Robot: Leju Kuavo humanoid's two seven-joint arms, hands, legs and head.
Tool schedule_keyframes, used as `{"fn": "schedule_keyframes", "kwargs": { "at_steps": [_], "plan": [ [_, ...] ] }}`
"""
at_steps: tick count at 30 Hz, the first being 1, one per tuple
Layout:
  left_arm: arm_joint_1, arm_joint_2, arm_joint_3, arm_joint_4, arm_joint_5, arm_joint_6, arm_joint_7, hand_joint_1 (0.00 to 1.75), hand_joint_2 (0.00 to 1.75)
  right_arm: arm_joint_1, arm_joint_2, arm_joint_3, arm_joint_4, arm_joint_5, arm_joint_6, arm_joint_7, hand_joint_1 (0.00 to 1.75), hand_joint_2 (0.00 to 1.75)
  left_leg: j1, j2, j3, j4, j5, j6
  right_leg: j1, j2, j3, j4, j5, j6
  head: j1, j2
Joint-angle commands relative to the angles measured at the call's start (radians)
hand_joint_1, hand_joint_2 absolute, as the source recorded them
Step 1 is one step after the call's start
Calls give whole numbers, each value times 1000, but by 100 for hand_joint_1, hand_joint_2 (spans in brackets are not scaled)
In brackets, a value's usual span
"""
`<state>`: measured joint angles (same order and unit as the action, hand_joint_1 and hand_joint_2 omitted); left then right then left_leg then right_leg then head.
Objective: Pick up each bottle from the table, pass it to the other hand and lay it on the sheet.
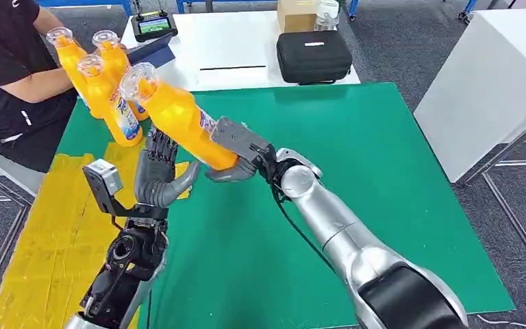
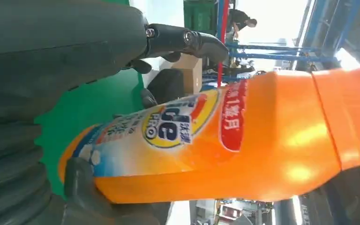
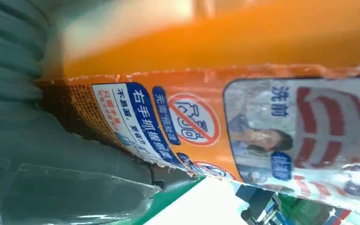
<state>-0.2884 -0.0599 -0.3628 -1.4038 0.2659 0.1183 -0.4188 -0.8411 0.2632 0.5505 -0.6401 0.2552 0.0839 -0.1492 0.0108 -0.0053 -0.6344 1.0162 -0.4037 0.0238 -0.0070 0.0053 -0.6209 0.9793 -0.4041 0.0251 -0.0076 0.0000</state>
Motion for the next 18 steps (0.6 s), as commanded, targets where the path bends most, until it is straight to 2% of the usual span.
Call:
{"fn": "schedule_keyframes", "kwargs": {
  "at_steps": [1, 8, 13, 15, 18],
  "plan": [
    [-51, 12, -39, 40, -3, 36, -8, 0, 175, -43, 31, 125, 116, 79, -23, 21, 175, 175, 0, 0, 3, 1, -1, -1, 0, -1, 4, 1, -2, -1, 0, 0],
    [-22, 23, -22, -27, -6, 66, 1, 0, 175, 72, 49, 366, 44, 364, -164, 103, 175, 175, 0, 0, 6, -1, -2, -1, 1, -1, 6, -1, -2, -1, -1, 0],
    [-39, -2, -27, -13, 50, 23, 43, 0, 175, 102, 56, 452, 2, 481, -202, 170, 175, 175, 2, -1, 5, 0, -2, -1, 2, -2, 4, -1, -3, -1, 0, 0],
    [-48, -12, -36, -5, 67, 8, 53, 0, 175, 103, 56, 474, -4, 509, -199, 179, 175, 175, 1, -1, 1, 0, -1, -1, 1, -1, 0, 0, -2, -1, -2, 0],
    [-64, -24, -50, 15, 111, -22, 78, 0, 175, 99, 63, 502, -17, 553, -202, 195, 175, 175, 2, -4, 2, 1, -1, -1, 2, -4, 2, -1, -3, -1, 0, 0]
  ]
}}
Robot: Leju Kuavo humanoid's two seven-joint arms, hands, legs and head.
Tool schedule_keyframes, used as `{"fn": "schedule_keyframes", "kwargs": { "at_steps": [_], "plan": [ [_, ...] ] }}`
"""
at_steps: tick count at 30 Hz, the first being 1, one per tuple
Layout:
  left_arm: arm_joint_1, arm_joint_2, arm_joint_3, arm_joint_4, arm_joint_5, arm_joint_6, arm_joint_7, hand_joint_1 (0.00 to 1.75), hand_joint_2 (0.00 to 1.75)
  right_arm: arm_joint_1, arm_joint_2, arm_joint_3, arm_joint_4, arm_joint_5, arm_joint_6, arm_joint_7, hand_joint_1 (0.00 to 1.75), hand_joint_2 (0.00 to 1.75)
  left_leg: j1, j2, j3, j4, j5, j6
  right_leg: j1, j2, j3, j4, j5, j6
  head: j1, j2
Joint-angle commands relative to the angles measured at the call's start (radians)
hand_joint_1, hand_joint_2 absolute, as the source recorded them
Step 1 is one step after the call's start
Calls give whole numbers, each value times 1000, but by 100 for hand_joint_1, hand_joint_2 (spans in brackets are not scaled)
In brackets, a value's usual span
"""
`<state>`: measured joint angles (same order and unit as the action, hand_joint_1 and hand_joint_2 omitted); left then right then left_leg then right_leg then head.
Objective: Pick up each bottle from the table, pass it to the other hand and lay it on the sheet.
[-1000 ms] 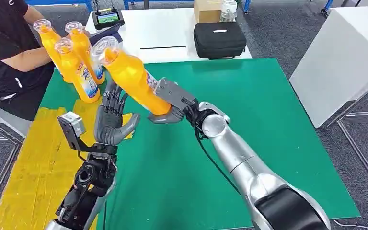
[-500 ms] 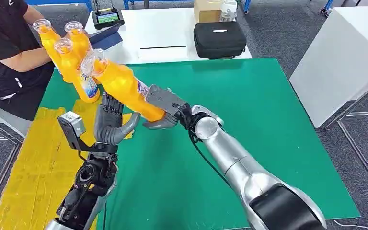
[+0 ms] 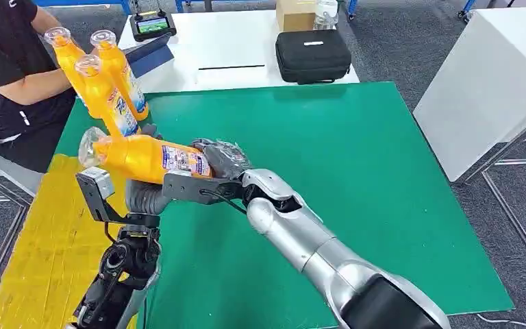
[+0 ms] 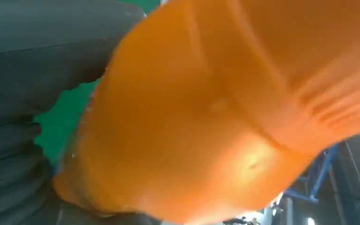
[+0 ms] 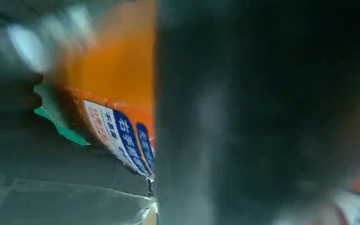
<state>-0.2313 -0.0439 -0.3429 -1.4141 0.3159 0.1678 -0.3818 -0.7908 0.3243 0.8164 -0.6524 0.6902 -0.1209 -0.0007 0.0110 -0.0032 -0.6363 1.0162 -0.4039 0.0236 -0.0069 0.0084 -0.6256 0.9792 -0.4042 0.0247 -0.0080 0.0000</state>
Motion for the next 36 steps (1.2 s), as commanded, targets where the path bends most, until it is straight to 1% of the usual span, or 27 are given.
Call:
{"fn": "schedule_keyframes", "kwargs": {
  "at_steps": [1, 7, 10, 13, 14, 16, 17, 19, 20, 23, 24, 25, 26, 27, 28, 30, 31, 32, 33, 34, 36],
  "plan": [
    [-129, -45, -73, 35, 83, -83, 48, 0, 175, 46, 8, 242, -12, 130, 5, 54, 175, 175, 1, -4, 4, 0, -1, 0, 1, -5, 6, 0, -3, -1, -1, 0],
    [-144, -62, -82, 70, 256, -204, 107, 0, 175, 34, 25, 240, -18, 122, 39, 61, 175, 175, 1, -5, 2, 0, -1, 0, 1, -6, 3, 0, -1, -2, 0, 0],
    [-144, -62, -82, 70, 256, -204, 107, 0, 175, 34, 25, 240, -18, 122, 39, 61, 175, 175, 1, -7, 5, 0, -2, -1, 1, -8, 7, 0, -3, -3, 0, 0],
    [-145, -59, -81, 69, 258, -206, 108, 0, 175, 35, 25, 238, -13, 121, 36, 59, 175, 175, 0, -3, 1, 0, 0, -1, 1, -4, 2, -1, 0, -3, 0, 0],
    [-145, -59, -81, 69, 258, -206, 108, 0, 175, 35, 25, 238, -13, 121, 36, 59, 175, 175, 1, -6, 3, 0, -1, -1, 1, -7, 5, 0, -2, -3, 0, 0],
    [-145, -59, -81, 69, 258, -206, 108, 0, 175, 35, 25, 238, -13, 121, 36, 59, 175, 175, 1, -3, 1, 0, 0, -1, 1, -4, 2, -1, 0, -3, 0, 0],
    [-145, -59, -81, 69, 258, -206, 108, 0, 175, 35, 25, 238, -13, 121, 36, 59, 175, 175, 1, -5, 3, 0, 0, -1, 1, -6, 4, 0, -1, -3, 0, 0],
    [-145, -59, -81, 69, 258, -206, 108, 0, 175, 35, 25, 238, -13, 121, 36, 59, 175, 175, 0, -3, 1, 0, 0, 0, 1, -4, 1, -1, 0, -2, 0, 0],
    [-145, -59, -81, 69, 258, -206, 108, 0, 175, 35, 25, 238, -13, 121, 36, 59, 175, 175, 1, -5, 3, 0, -1, -1, 1, -6, 4, 0, -1, -3, 0, 0],
    [-145, -59, -81, 69, 258, -206, 108, 0, 175, 35, 25, 238, -13, 121, 36, 59, 175, 175, 0, -3, 0, 0, 0, 0, 1, -3, 1, -1, 0, -2, 0, 0],
    [-145, -59, -81, 69, 258, -206, 108, 0, 175, 35, 25, 238, -13, 121, 36, 59, 175, 175, 1, -7, 5, 1, -2, -1, 1, -8, 7, 0, -3, -3, 0, 0],
    [-145, -59, -81, 69, 258, -206, 108, 0, 175, 35, 25, 238, -13, 121, 36, 59, 175, 175, 1, -4, 2, 0, 0, 0, 1, -5, 4, 0, -1, -3, 0, 0],
    [-145, -59, -81, 69, 258, -206, 108, 0, 175, 35, 25, 238, -13, 121, 36, 59, 175, 175, 1, -6, 4, 0, -1, -1, 1, -7, 5, 0, -2, -3, 0, 0],
    [-145, -59, -81, 69, 258, -206, 108, 0, 175, 35, 25, 238, -13, 121, 36, 59, 175, 175, 0, -3, 1, 0, 0, 0, 1, -4, 1, -1, 0, -2, 0, 0],
    [-145, -59, -81, 69, 258, -206, 108, 0, 175, 35, 25, 238, -13, 121, 36, 59, 175, 175, 1, -5, 2, 0, 0, -1, 1, -6, 4, -1, -1, -3, 0, 0],
    [-145, -59, -81, 69, 258, -206, 108, 0, 175, 35, 25, 238, -13, 121, 36, 59, 175, 175, 1, -4, 1, 0, 0, -1, 1, -5, 2, -1, 0, -3, 0, 0],
    [-145, -59, -81, 69, 258, -206, 108, 0, 175, 35, 25, 238, -13, 121, 36, 59, 175, 175, 1, -7, 6, 0, -2, -1, 1, -9, 9, 0, -4, -3, 0, 0],
    [-145, -59, -81, 69, 258, -206, 108, 0, 175, 35, 25, 238, -13, 121, 36, 59, 175, 175, 1, -5, 2, 0, 0, -1, 1, -6, 3, 0, -1, -3, 0, 0],
    [-145, -59, -81, 69, 258, -206, 108, 0, 175, 35, 25, 238, -13, 121, 36, 59, 175, 175, 1, -3, 1, 0, 0, -1, 1, -4, 1, -1, 0, -3, 0, 0],
    [-142, -62, -73, 70, 320, -253, 128, 0, 175, 33, 25, 241, -9, 117, 40, 58, 175, 175, 1, -5, 3, 0, -1, -1, 1, -6, 4, 0, -1, -3, 0, 0],
    [-143, -63, -72, 75, 364, -281, 142, 0, 175, 31, 25, 245, -6, 110, 41, 61, 175, 175, 1, -3, 1, 0, 0, 0, 1, -4, 2, -1, 0, -3, 0, 0]
  ]
}}
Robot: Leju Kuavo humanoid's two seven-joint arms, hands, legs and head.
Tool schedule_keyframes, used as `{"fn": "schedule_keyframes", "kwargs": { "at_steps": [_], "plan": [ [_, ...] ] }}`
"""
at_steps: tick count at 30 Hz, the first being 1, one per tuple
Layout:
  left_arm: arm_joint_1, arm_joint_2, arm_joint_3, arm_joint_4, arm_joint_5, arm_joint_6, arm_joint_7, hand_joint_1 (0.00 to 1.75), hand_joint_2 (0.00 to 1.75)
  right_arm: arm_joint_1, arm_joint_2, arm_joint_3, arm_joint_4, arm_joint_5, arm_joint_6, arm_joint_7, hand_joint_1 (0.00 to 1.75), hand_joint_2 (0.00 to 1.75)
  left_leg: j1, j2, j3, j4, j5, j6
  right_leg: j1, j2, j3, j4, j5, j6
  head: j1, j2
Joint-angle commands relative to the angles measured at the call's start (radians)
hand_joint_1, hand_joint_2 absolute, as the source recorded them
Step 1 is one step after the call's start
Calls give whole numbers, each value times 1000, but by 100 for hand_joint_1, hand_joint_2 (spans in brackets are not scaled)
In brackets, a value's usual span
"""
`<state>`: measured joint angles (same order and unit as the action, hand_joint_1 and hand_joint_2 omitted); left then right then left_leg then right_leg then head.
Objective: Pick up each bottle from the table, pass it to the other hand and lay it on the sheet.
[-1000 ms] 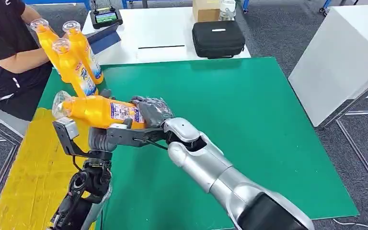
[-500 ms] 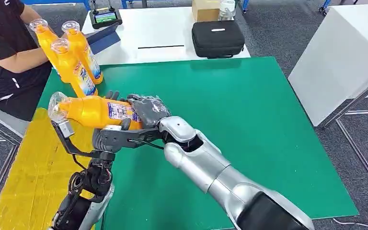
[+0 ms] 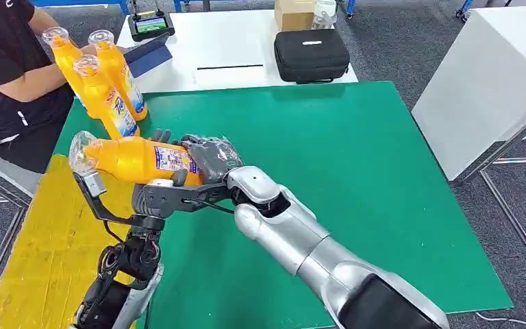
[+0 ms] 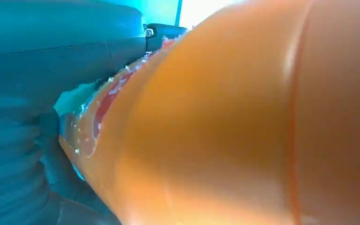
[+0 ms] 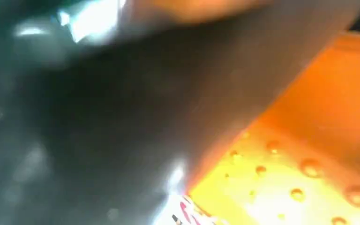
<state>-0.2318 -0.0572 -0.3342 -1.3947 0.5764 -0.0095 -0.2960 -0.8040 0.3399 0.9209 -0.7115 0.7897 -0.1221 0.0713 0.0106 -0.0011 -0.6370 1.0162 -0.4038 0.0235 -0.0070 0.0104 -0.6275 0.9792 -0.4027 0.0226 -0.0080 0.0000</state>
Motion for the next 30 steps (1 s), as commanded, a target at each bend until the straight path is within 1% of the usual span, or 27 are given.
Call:
{"fn": "schedule_keyframes", "kwargs": {
  "at_steps": [1, 2, 3, 4, 7, 8, 9, 10, 12, 13, 15, 18, 20, 21, 22, 23, 24, 25, 27, 28, 29, 30],
  "plan": [
    [-143, -52, -78, 60, 123, -114, 61, 0, 175, 45, 9, 141, 50, 3, 39, -11, 175, 175, 1, -7, 4, 0, -1, -1, 1, -8, 7, -1, -3, -1, 0, 0],
    [-141, -55, -76, 64, 151, -129, 68, 0, 175, 48, 9, 145, 41, -9, 38, -11, 175, 175, 1, -7, 3, 0, 0, -1, 1, -7, 5, -1, -2, -1, 0, 0],
    [-142, -55, -76, 66, 154, -131, 69, 0, 175, 50, 9, 145, 37, -14, 37, -10, 175, 175, 1, -8, 5, 0, -1, -1, 1, -9, 8, 0, -4, -1, 0, 0],
    [-140, -58, -70, 69, 170, -135, 64, 0, 175, 53, 9, 146, 35, -32, 38, -7, 175, 175, 1, -5, 1, 0, 0, 0, 1, -6, 4, -1, -2, 0, 0, 0],
    [-142, -63, -53, 56, 184, -131, 50, 0, 175, 67, 9, 139, 37, -69, 44, -6, 175, 175, 1, -7, 4, 0, -1, -1, 1, -8, 7, -1, -3, 0, 0, 0],
    [-145, -65, -41, 47, 188, -124, 43, 5, 175, 76, 9, 149, 40, -91, 53, -3, 175, 175, 1, -8, 6, 0, -2, -1, 1, -10, 9, 0, -5, -1, 0, 0],
    [-147, -65, -33, 41, 188, -120, 41, 98, 175, 83, 9, 161, 43, -105, 52, -1, 175, 175, 1, -5, 1, 0, 0, 0, 1, -5, 3, -1, -1, 0, 0, 0],
    [-134, -77, 2, 22, 182, -88, 11, 175, 175, 98, 9, 187, 48, -125, 75, 7, 175, 175, 2, -7, 4, 0, -1, -1, 2, -8, 7, -1, -3, -1, 0, 0],
    [-115, -69, 22, -5, 182, -89, 13, 175, 175, 118, 9, 211, 56, -136, 80, 10, 175, 175, 2, -5, 2, -1, 0, -1, 2, -5, 5, -2, -2, 0, 0, 0],
    [-111, -70, 29, -10, 179, -88, 14, 175, 175, 121, 9, 219, 60, -149, 82, 10, 175, 175, 2, -5, 5, -1, -1, -1, 2, -6, 8, -2, -3, -1, 0, 0],
    [-109, -77, 39, -10, 175, -86, 15, 175, 175, 122, 9, 233, 73, -179, 91, 9, 175, 175, 1, -4, 2, -1, 0, 0, 2, -5, 5, -2, -1, -1, 0, 0],
    [-108, -86, 44, -9, 170, -84, 16, 175, 175, 135, 9, 256, 88, -240, 97, 4, 175, 175, 2, -8, 6, -1, -1, -1, 2, -10, 10, -2, -4, -1, 0, 0],
    [-105, -85, 44, -10, 170, -83, 16, 175, 175, 142, 9, 266, 80, -264, 88, 7, 175, 175, 2, -6, 4, -1, 0, -1, 2, -8, 6, -2, -3, -1, 0, 0],
    [-101, -85, 45, -12, 170, -83, 16, 175, 175, 142, 9, 272, 75, -279, 83, 10, 175, 175, 2, -9, 10, -1, -3, -1, 2, -11, 13, -2, -6, -1, 0, 0],
    [-94, -84, 48, -18, 167, -82, 13, 175, 175, 144, 9, 275, 62, -300, 80, 11, 175, 175, 2, -6, 3, -1, 0, -1, 2, -7, 6, -2, -3, -1, -1, 0],
    [-88, -84, 53, -25, 165, -80, 12, 175, 175, 145, 9, 278, 45, -324, 79, 29, 175, 175, 2, -7, 5, -1, -1, -1, 2, -9, 9, -2, -4, -1, 0, 0],
    [-86, -84, 57, -27, 164, -80, 11, 175, 175, 143, 9, 281, 38, -340, 78, 40, 175, 175, 2, -4, 2, -1, 0, -1, 2, -6, 5, -2, -2, -1, -1, 0],
    [-85, -82, 62, -30, 162, -77, 9, 175, 175, 145, 9, 280, 29, -357, 77, 50, 175, 175, 2, -5, 4, -1, -1, -1, 2, -7, 7, -1, -3, -1, 0, 0],
    [-82, -84, 74, -35, 158, -73, 8, 175, 175, 144, 9, 294, 20, -386, 74, 62, 175, 175, 2, -3, 1, -1, 0, -1, 2, -4, 3, -2, -2, -1, 0, 0],
    [-84, -82, 77, -36, 154, -72, 7, 175, 175, 145, 9, 298, 16, -391, 74, 63, 175, 175, 2, -5, 3, -1, -1, -1, 2, -7, 6, -1, -3, -1, 0, 0],
    [-84, -84, 79, -38, 149, -70, 6, 175, 175, 145, 9, 303, 14, -398, 74, 63, 175, 175, 2, -5, 2, 0, -1, -1, 2, -6, 5, -1, -2, -1, 0, 0],
    [-81, -85, 84, -43, 136, -64, 0, 175, 175, 147, 9, 309, 12, -406, 71, 57, 31, 175, 2, -3, 1, -1, 0, -1, 2, -4, 3, -1, -2, -1, 0, 0]
  ]
}}
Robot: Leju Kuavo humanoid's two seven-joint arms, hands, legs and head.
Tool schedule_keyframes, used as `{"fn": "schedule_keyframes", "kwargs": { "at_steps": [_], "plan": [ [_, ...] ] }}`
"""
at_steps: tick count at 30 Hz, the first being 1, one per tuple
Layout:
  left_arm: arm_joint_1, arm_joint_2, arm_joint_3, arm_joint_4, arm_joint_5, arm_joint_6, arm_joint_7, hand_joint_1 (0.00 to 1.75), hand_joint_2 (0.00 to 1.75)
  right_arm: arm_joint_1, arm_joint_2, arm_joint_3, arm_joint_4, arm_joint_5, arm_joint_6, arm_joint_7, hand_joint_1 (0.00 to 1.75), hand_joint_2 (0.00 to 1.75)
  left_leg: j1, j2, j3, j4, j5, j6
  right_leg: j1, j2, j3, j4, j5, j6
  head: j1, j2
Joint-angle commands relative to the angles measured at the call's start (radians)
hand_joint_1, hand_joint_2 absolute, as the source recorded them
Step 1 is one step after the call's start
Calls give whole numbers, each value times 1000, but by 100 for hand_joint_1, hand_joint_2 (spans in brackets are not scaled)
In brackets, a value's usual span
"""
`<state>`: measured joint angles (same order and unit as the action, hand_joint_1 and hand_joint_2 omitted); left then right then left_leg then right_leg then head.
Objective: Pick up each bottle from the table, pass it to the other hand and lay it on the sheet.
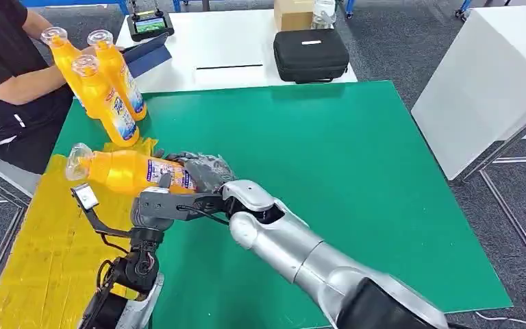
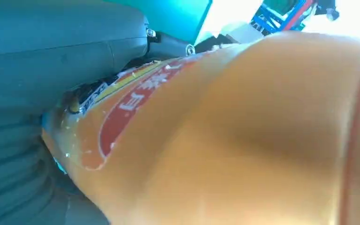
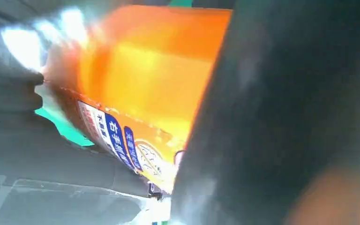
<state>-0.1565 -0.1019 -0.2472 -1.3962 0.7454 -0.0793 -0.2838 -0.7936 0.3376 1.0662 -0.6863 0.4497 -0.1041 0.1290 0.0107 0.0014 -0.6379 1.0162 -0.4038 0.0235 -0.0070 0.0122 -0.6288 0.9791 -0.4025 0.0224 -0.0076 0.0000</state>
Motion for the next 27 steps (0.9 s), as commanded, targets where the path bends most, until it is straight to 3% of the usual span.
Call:
{"fn": "schedule_keyframes", "kwargs": {
  "at_steps": [1, 2, 10, 13, 17, 27],
  "plan": [
    [-157, -40, -3, -41, -33, 6, -12, 175, 175, 137, 11, 164, -13, -66, 53, -1, 31, 175, 2, -8, 4, 0, -1, -1, 2, -9, 7, -1, -3, -1, -1, 0],
    [-154, -39, -1, -45, -39, 9, -14, 175, 175, 139, 11, 160, -11, -70, 48, 2, 0, 0, 2, -7, 4, 0, -1, -1, 2, -8, 7, -1, -3, -1, 0, 0],
    [-147, -28, 31, -63, -85, 36, -37, 175, 175, 113, 11, 87, 23, -97, 27, -33, 0, 0, 2, -9, 4, 0, -1, -1, 2, -9, 7, -1, -3, -1, 0, 0],
    [-128, -13, 76, -89, -175, 88, -79, 175, 175, 129, 4, -26, 45, -33, -23, -82, 0, 0, 2, -8, 3, 0, 0, -1, 2, -8, 6, -1, -3, -1, 0, 0],
    [-95, 9, 162, -114, -239, 112, -90, 175, 175, 171, -58, -142, -36, 57, -33, -124, 0, 0, 2, -8, 6, -1, -1, -1, 2, -9, 9, -2, -3, -1, 0, 0],
    [-41, 42, 239, -96, -350, 158, -135, 175, 175, 291, -137, -247, -181, 157, -18, -159, 0, 0, 1, -6, 5, -1, -1, -1, 1, -5, 8, -1, -3, -1, -1, 0]
  ]
}}
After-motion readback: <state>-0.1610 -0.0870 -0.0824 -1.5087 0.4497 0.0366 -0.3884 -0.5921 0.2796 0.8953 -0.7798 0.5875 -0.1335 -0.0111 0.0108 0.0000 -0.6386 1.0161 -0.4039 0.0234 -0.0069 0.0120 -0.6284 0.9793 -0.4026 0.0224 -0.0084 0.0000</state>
